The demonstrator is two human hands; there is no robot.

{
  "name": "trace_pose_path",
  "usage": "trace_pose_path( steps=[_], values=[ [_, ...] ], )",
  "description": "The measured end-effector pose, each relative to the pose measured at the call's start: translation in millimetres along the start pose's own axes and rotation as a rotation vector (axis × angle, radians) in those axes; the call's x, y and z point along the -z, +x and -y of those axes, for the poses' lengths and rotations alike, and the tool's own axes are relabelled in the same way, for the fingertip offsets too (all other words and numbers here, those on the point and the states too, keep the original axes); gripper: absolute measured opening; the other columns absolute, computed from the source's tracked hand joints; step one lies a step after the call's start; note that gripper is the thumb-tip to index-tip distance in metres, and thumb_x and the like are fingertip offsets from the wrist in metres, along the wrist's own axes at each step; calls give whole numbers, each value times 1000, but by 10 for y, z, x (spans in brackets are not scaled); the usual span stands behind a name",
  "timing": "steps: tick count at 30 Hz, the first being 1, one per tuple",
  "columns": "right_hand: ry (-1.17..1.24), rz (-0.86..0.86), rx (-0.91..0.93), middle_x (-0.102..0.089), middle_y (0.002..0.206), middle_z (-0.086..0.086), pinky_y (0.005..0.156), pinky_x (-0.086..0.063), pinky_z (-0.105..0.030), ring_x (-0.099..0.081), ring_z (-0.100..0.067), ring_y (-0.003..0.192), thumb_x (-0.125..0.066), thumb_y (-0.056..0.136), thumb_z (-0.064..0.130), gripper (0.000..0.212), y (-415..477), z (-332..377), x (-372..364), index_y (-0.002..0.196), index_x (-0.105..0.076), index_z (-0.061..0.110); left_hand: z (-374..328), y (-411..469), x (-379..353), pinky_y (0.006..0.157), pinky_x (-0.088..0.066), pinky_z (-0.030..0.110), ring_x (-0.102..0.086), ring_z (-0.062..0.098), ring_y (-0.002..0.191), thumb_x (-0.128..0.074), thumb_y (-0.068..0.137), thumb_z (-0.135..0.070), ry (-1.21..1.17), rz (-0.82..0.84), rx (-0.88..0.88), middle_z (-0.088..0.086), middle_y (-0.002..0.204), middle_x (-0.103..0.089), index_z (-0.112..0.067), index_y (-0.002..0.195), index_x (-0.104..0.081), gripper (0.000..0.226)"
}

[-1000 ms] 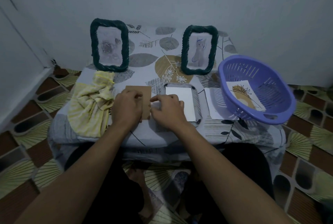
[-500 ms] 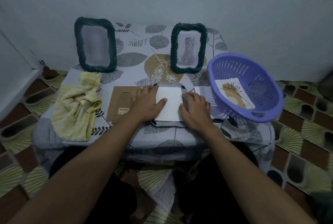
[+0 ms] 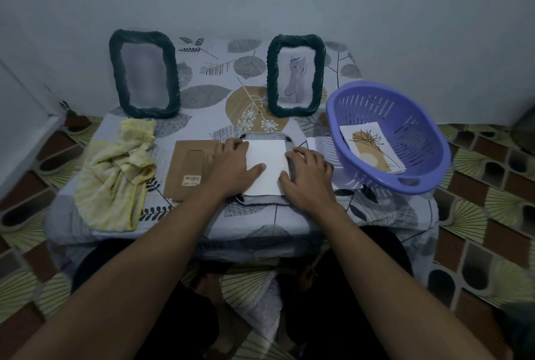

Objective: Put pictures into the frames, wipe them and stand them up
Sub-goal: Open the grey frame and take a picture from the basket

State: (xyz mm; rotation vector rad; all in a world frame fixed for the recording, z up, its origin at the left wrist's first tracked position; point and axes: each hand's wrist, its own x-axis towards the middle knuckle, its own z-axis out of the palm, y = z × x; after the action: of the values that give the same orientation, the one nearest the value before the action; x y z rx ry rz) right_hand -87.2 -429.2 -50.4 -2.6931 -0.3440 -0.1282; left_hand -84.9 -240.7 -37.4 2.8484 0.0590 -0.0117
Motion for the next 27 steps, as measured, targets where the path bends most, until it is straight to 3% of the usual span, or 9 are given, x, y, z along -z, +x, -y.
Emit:
trace_pose_path(
  steps=[3, 10, 15, 18, 21, 24, 27],
  values=[
    [5, -3, -5, -42, 148, -2, 111, -21, -46, -28, -22, 137, -43, 86, 44, 56, -1, 1, 4, 137, -49, 22, -16, 16, 24, 109, -26, 51, -27, 34, 138, -47, 91, -64, 16, 30, 14, 8, 155, -30, -19, 147, -34, 73],
    [13, -7, -7, -42, 148, -1, 110, -22, -46, -28, -22, 137, -48, 88, 43, 53, 4, 5, 5, 138, -49, 23, -26, 8, 57, 108, -27, 50, -28, 33, 137, -50, 91, -61, -13, 37, 10, 6, 153, -32, -23, 145, -41, 67],
    [17, -1, -18, -42, 149, -1, 110, -22, -46, -28, -22, 137, -49, 89, 42, 53, -7, 12, 26, 138, -49, 23, -97, -39, 133, 105, -25, 47, -29, 29, 134, -56, 90, -52, -72, -104, 10, 2, 145, -42, -31, 141, -47, 56],
    [24, 15, -24, -41, 149, -1, 111, -21, -46, -27, -21, 138, -51, 90, 40, 52, -16, 27, 45, 139, -48, 23, -190, -75, 237, 87, -36, 32, -52, 24, 115, -58, 94, -28, -396, -107, -17, 2, 122, -58, -23, 140, -50, 47],
    [31, 1, -13, -41, 149, -3, 111, -22, -45, -28, -23, 137, -53, 90, 36, 52, -21, 51, 95, 140, -47, 21, -240, -109, 312, 67, -38, 27, -56, 18, 89, -54, 92, -13, -538, -132, 17, -1, 101, -59, -21, 139, -49, 48],
    [75, -109, 63, -47, 143, -7, 107, -31, -45, -40, -27, 131, -54, 89, 28, 47, -27, 111, 214, 134, -52, 15, -290, -125, 357, 65, -43, 25, -58, 15, 82, -54, 90, -9, -623, -213, 39, 0, 97, -61, -22, 139, -48, 51],
    [85, -201, 184, -56, 132, -11, 96, -45, -45, -55, -30, 115, -54, 83, 22, 44, -12, 194, 367, 125, -61, 8, -360, -112, 423, 60, -38, 14, -54, 1, 75, -56, 89, -9, -740, -284, 96, -8, 87, -59, -23, 132, -51, 45]
  ],
)
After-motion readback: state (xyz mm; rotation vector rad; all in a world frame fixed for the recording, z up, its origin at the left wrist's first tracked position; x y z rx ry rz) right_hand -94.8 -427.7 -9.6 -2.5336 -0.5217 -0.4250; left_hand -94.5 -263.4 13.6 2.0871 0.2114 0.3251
